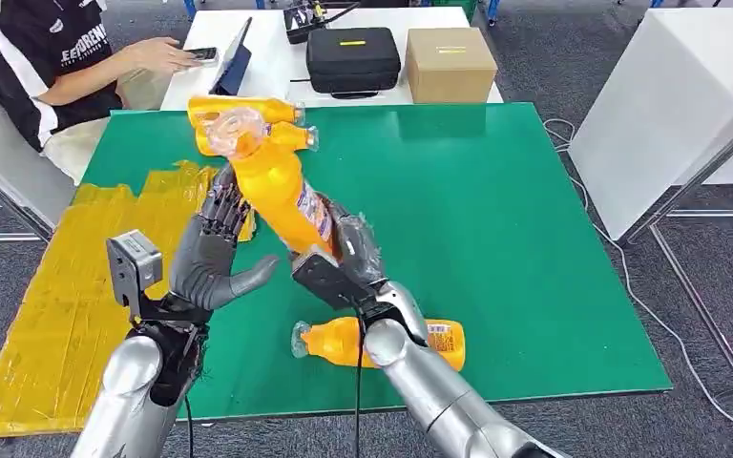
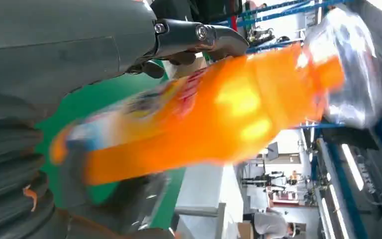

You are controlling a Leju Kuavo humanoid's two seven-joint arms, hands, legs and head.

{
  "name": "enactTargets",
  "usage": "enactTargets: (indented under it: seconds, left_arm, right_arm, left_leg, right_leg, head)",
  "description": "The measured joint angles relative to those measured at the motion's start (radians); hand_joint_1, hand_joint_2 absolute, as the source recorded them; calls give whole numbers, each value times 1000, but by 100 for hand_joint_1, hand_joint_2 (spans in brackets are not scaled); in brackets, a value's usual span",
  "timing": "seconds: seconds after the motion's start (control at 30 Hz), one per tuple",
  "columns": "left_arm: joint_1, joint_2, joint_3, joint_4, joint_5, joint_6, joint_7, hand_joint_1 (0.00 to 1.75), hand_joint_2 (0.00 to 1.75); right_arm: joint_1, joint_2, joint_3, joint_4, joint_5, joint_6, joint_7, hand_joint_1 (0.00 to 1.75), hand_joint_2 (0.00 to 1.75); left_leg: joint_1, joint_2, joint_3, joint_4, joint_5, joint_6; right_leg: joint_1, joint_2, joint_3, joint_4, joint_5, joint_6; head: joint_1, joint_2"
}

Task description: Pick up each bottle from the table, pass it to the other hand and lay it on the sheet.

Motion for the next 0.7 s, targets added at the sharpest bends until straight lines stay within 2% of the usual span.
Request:
enactTargets:
  seconds: [0.17,0.63,0.67,0.7]
  left_arm:
    - [-16,0,9,15,6,4,-2,0,175]
    - [-16,0,24,43,19,13,-5,2,175]
    - [-15,0,26,47,19,13,-6,72,175]
    - [-15,0,27,50,19,13,-6,161,175]
  right_arm:
    - [-2,14,58,31,7,17,-16,175,175]
    - [-22,19,118,92,21,0,-14,175,175]
    - [-22,19,124,96,21,-2,-14,175,175]
    - [-22,19,127,100,21,-3,-14,175,175]
  left_leg:
    - [0,0,0,0,0,0]
    - [0,0,0,0,0,0]
    - [0,0,0,0,0,0]
    - [0,0,0,0,0,0]
  right_leg:
    - [0,0,0,0,0,0]
    - [0,0,0,0,0,0]
    - [0,0,0,0,0,0]
    - [0,0,0,0,0,0]
  head:
    - [0,0]
    - [0,0]
    - [0,0]
    - [0,0]
